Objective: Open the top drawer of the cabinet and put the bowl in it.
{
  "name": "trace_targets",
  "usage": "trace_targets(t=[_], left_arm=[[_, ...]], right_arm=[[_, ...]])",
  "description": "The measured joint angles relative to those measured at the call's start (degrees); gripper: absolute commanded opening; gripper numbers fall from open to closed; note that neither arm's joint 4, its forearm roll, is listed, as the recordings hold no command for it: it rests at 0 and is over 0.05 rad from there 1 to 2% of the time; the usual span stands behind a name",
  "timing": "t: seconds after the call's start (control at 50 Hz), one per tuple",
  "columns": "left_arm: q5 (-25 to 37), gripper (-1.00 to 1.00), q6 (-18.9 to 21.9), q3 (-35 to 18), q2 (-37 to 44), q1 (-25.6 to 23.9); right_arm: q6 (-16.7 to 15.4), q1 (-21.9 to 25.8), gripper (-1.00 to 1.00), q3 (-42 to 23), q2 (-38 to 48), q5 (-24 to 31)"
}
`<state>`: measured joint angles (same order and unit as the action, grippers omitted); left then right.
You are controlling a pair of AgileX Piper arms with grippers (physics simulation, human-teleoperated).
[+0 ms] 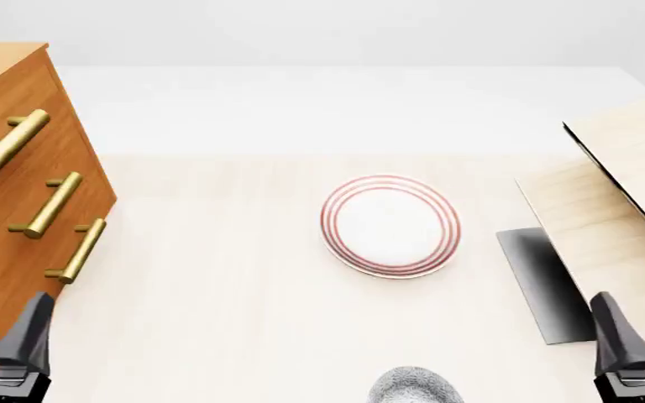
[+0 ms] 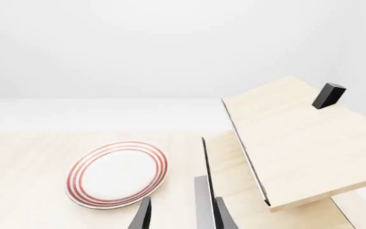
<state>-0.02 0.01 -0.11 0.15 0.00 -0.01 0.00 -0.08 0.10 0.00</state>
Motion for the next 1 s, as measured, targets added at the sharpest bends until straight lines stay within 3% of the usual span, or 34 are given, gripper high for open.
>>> trace_targets(t=[0.42,0.56,0.72,1.0], left_arm=[[0.15,1.00,-0.19,-0.43,0.04,0.10],[0.28,1.00,1.88,-1.18,0.49,-0.54],[-2.61,1.00,7.85,-3.15,6.92,-1.24],[-8.19,1.00,22.44,-7.82,21.23,-2.00]], right_arm=[[0.01,-0.04,1.00,-0.10,0.15,0.00],[0.02,-0.05,1.00,-0.10,0.17,-0.02],[0.02,-0.06,1.00,-0.10,0.18,-0.03],[0.03,-0.08,1.00,-0.11,0.20,-0.04]])
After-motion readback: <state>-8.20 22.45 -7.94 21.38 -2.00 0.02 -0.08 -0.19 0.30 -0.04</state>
